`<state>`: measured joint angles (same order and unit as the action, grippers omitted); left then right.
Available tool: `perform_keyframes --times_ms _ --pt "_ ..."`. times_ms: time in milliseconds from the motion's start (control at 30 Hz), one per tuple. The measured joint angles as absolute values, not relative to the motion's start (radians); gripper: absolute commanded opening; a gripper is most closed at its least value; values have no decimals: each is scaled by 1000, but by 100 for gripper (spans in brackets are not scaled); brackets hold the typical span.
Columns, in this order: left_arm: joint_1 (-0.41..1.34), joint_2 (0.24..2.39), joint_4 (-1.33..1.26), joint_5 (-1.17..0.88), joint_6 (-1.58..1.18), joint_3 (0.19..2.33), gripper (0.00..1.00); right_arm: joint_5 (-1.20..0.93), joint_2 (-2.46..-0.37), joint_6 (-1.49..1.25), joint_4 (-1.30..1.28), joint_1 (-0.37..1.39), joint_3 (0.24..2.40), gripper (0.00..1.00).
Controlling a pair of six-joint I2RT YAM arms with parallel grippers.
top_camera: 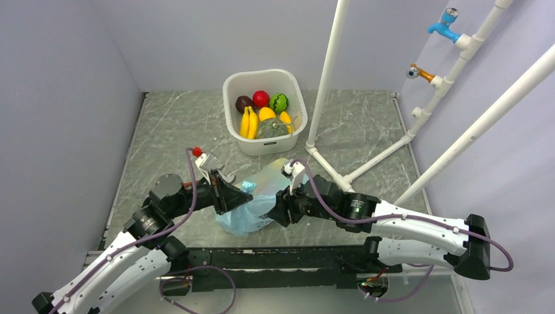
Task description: Take the fake fruits out of the plastic bag
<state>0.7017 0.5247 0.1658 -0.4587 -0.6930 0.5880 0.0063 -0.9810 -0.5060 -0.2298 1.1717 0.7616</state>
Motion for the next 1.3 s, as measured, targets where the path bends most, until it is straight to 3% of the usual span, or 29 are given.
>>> perform_keyframes --times_ms 300,600,667,733,1000,1067,1133,1300 --pt "702 460 163 -504 -702 551 7 123 -979 -303 -408 1177 875 77" --pt "702 451 170 -522 -720 547 7 157 -978 -167 -437 1159 906 79" --pt "702 448 170 -527 -722 547 7 156 -982 -134 -437 1159 906 97" --pt "702 447 170 -528 -724 547 7 158 -994 -104 -436 1159 906 97" --pt "702 431 170 -545 -741 547 6 231 -1087 4 -373 1159 893 85" --pt "702 414 172 -545 -749 548 6 234 -1093 27 -350 1159 885 73" --pt "702 397 182 -545 -751 548 6 257 -1112 36 -327 1160 884 54" --pt "702 387 217 -545 -754 553 3 333 -1171 31 -284 1160 884 25"
